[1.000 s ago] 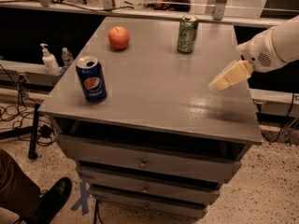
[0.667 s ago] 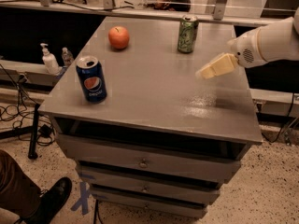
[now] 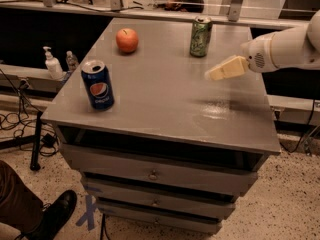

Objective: Move green can near pepsi can

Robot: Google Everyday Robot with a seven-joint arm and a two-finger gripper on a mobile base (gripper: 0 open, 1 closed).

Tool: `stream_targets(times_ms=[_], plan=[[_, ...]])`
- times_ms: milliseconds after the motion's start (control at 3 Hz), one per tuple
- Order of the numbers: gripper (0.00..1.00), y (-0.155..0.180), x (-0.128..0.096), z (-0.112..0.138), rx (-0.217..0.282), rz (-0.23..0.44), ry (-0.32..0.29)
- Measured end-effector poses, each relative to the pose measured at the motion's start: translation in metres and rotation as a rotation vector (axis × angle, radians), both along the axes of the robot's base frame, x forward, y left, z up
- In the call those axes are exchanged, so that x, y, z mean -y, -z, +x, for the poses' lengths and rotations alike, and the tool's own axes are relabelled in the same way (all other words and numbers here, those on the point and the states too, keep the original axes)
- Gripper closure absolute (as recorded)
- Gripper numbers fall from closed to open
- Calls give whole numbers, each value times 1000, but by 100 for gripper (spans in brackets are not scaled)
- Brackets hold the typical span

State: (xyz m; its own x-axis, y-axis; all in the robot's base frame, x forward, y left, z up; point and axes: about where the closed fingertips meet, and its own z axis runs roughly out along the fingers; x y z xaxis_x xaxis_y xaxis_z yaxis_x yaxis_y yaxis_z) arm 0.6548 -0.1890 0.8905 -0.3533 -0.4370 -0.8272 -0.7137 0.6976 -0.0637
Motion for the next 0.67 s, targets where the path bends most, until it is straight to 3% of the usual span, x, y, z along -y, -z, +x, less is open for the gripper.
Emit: stream_targets(times_ms=[667], plan=[[0,-5,-22,90,117,268,114]])
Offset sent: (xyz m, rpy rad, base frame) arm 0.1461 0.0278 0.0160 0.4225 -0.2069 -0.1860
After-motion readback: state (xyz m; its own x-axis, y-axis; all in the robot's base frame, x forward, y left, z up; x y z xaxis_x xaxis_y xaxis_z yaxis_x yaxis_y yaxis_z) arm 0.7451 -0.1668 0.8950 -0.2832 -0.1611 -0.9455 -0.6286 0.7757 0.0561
